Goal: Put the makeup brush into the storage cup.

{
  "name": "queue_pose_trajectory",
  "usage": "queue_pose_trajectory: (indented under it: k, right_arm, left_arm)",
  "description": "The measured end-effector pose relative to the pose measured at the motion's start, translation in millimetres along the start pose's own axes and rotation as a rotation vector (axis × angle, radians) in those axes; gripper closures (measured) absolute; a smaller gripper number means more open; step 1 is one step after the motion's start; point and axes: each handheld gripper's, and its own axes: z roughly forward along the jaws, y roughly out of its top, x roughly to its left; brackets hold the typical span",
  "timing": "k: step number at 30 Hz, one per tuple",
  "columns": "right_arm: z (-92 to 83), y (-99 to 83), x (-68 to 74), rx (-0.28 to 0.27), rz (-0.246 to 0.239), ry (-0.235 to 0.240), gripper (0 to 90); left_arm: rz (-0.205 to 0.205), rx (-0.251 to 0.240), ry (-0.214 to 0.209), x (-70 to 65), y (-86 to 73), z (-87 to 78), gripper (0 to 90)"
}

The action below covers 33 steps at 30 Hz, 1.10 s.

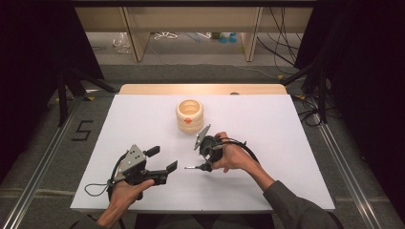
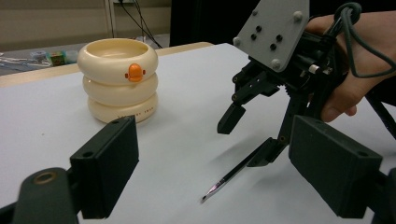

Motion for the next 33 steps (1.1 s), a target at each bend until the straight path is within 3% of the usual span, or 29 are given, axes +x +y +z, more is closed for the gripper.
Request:
queue_pose_trajectory:
  k: [14,33]
  right_arm:
    - [12.5,5.2,0.1,0.044,-0.025,0.024,42.1]
    - [19.4,9.6,-0.5,0.099,-0.049,0.066,56.5]
  left_arm:
    - [0.0,0.001,-0.002,0.0,-0.1,0.2,15.5]
    - [0.001,-0.001,-0.004,-0.3,0.1,0.0,15.5]
